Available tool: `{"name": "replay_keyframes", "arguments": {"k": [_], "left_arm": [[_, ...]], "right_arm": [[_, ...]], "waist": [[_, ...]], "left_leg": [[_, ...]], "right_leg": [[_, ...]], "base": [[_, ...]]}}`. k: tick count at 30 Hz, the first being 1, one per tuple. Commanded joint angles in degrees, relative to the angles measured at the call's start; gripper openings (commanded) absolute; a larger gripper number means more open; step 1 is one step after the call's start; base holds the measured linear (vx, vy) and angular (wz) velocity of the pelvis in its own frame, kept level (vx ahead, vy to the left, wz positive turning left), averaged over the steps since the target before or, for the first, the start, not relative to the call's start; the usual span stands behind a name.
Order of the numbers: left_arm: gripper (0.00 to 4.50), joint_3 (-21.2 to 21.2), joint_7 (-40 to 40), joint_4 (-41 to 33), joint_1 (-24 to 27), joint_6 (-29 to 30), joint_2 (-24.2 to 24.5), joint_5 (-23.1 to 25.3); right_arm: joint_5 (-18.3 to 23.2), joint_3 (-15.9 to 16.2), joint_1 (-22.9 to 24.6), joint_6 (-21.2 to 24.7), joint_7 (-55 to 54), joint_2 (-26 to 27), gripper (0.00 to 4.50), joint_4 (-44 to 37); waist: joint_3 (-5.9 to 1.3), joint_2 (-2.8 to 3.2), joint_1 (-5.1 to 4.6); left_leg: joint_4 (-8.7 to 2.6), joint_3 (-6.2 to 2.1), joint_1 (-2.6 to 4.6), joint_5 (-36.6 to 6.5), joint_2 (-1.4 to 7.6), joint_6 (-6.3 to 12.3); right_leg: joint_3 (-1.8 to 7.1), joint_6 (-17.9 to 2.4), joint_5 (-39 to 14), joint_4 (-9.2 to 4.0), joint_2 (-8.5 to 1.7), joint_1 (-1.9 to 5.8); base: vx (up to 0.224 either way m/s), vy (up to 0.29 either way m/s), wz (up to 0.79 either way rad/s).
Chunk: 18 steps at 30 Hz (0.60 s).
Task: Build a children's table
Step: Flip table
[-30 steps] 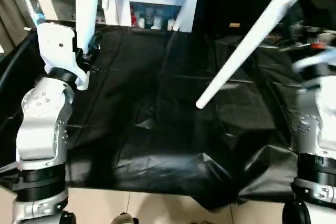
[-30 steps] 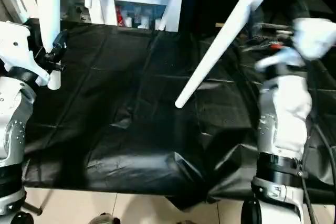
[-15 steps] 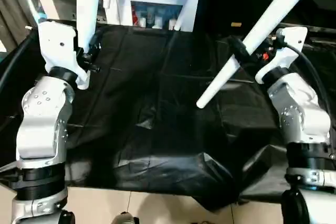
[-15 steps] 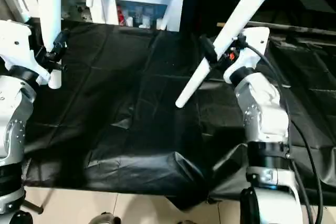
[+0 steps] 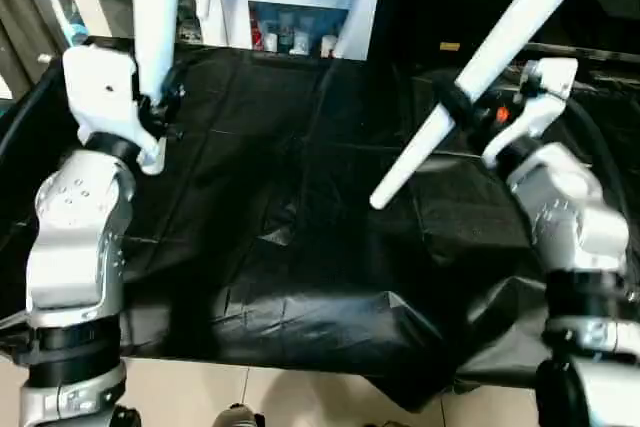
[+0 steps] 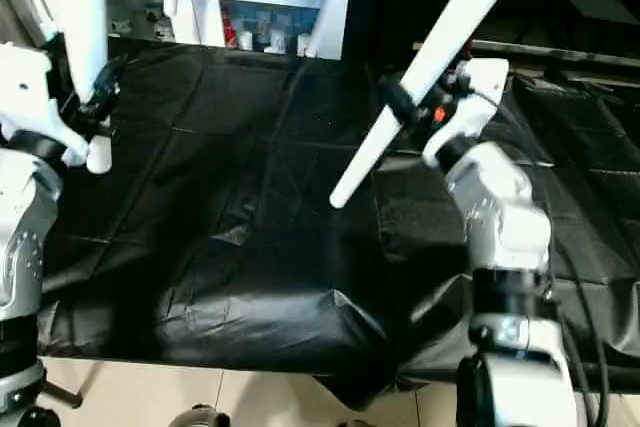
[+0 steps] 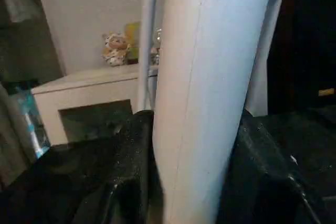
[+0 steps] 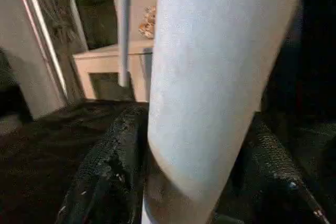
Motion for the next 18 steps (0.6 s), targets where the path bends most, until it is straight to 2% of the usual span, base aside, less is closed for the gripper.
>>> {"name": "replay_keyframes", "arguments": {"k": [1,2,3,4,5,6,7,8,9,10,11,13,18], "left_arm": [[1.74,-1.87,-0.69,-1.04,-0.08,-1.85,-0.98,-1.92],[1.72,-2.02,-0.98,-0.79,0.92,-2.17,-1.16,-1.97],[1.72,-2.15,-1.18,-0.64,1.65,-2.43,-1.28,-2.01],[1.72,-2.35,-1.37,-0.57,2.83,-2.52,-1.55,-2.06],[1.67,-2.38,-1.39,-0.57,2.91,-2.54,-1.56,-2.05],[1.67,-2.82,-1.66,-0.40,4.20,-2.99,-1.76,-1.83],[1.64,-2.82,-1.66,-0.40,4.20,-2.99,-1.76,-1.83],[1.63,-2.94,-1.75,-0.33,4.61,-3.20,-1.85,-1.77],[1.61,-2.79,-1.84,0.33,6.19,-4.61,-2.28,-1.75],[1.61,-2.75,-1.84,0.44,6.42,-4.83,-2.34,-1.74],[1.60,-2.60,-1.82,0.81,7.23,-5.56,-2.50,-1.69],[1.60,-2.38,-1.58,1.51,8.85,-7.43,-2.86,-1.44],[1.60,-1.97,-0.79,2.19,10.26,-10.30,-3.62,-1.44]], "right_arm": [[0.89,2.48,1.80,0.52,2.45,0.39,1.98,-5.38],[0.57,3.43,3.49,0.76,2.71,0.25,1.93,-7.65],[0.33,4.13,4.69,0.95,2.90,0.14,1.84,-9.21],[-0.23,5.48,6.74,1.13,3.15,-0.02,1.84,-11.74],[-0.24,5.57,6.87,1.16,3.17,-0.03,1.71,-11.89],[-0.56,6.89,8.93,1.44,3.50,-0.05,1.71,-14.29],[-0.56,6.89,8.93,1.44,3.50,-0.05,1.70,-14.29],[-0.65,7.24,9.51,1.46,3.66,-0.02,1.68,-14.95],[-0.52,8.31,11.42,1.42,3.53,0.65,1.66,-17.66],[-0.46,8.44,11.66,1.42,3.50,0.77,1.65,-18.02],[-0.34,8.92,12.44,1.39,3.42,1.14,1.64,-19.28],[-0.80,9.94,13.52,0.69,3.49,1.45,1.63,-20.81],[-1.12,10.25,14.16,-0.35,2.93,2.15,1.62,-21.85]], "waist": [[-4.66,0.78,-0.31],[-4.62,0.69,-0.10],[-4.88,0.57,-0.13],[-4.98,0.71,0.01],[-5.05,0.70,0.10],[-5.30,0.74,0.20],[-5.44,0.72,0.35],[-5.44,0.72,0.35],[-5.44,0.67,0.75],[-5.45,0.72,0.90],[-5.53,1.18,1.17],[-5.55,0.76,1.08],[-5.31,0.82,0.91]], "left_leg": [[-4.66,-0.20,1.85,-12.93,1.39,-1.02],[-4.68,-0.15,1.96,-12.78,1.49,-1.05],[-4.60,-0.21,1.80,-11.17,1.46,-0.85],[-4.40,-0.11,1.83,-8.79,1.42,-0.29],[-4.33,-0.12,1.80,-7.45,1.41,-0.01],[-4.02,-0.07,1.83,-4.32,1.27,0.81],[-3.75,0.02,1.82,-1.75,1.15,1.84],[-3.75,0.02,1.82,-1.75,1.15,1.84],[-3.58,0.13,1.85,-0.12,1.12,3.05],[-3.53,0.11,1.80,0.32,1.11,3.33],[-3.44,-0.03,1.92,1.21,1.20,3.66],[-3.47,-0.10,1.92,2.00,1.21,3.63],[-3.79,-0.12,2.07,-0.98,1.41,2.65]], "right_leg": [[1.35,-10.93,-9.17,-3.29,-1.72,2.44],[1.40,-10.60,-8.99,-3.43,-1.73,2.34],[1.40,-10.47,-6.91,-3.07,-1.72,2.66],[1.42,-10.66,-3.82,-2.89,-1.62,2.60],[1.42,-10.82,-2.04,-2.68,-1.61,2.73],[1.40,-11.35,2.03,-2.28,-1.45,2.85],[1.39,-12.05,5.38,-1.95,-1.39,2.93],[1.39,-12.05,5.38,-1.95,-1.39,2.93],[1.42,-12.86,7.51,-1.82,-1.44,3.03],[1.42,-12.92,7.87,-1.76,-1.43,3.06],[1.37,-12.93,8.87,-1.58,-1.45,3.07],[1.26,-12.83,9.45,-1.51,-1.35,3.27],[1.30,-12.41,6.15,-1.82,-1.52,3.31]], "base": [[0.000,0.000,0.00],[0.000,0.000,0.00],[0.000,0.000,0.00],[0.000,0.000,0.00],[0.000,0.000,0.00],[0.000,0.000,0.00],[0.056,-0.005,0.03],[0.056,-0.005,0.03],[0.055,-0.006,0.02],[0.052,-0.005,0.02],[0.052,-0.005,0.02],[0.000,0.000,0.00],[0.000,0.000,0.00]]}}
